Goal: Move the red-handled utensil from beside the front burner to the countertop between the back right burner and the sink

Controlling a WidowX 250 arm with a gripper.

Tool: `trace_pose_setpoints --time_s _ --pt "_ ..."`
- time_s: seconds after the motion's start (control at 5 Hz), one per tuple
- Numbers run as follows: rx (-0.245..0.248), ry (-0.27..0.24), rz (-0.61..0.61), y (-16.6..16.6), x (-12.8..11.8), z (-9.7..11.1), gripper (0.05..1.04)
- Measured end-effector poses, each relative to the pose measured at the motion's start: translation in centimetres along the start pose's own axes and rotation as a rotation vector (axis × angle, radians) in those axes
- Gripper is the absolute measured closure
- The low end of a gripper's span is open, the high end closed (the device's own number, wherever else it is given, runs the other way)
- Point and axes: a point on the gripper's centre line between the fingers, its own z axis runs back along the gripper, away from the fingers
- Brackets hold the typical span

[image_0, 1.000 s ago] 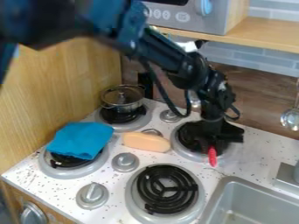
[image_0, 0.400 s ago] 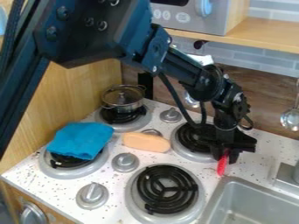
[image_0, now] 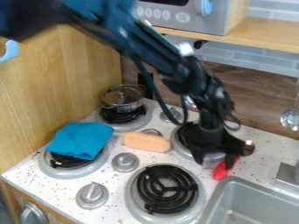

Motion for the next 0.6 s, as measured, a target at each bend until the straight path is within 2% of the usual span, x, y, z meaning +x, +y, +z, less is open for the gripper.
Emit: trace_pose_setpoints --time_s 0.2,0.4,0.6 --pt "-0.044 -0.059 0.055 3.4 -0.4 5.2 0.077" --pt "-0.068 -0.071 0.063 4.5 -2.7 8.3 0.080" --pt "-0.020 -0.015 0.065 6.6 -5.3 10.7 0.081"
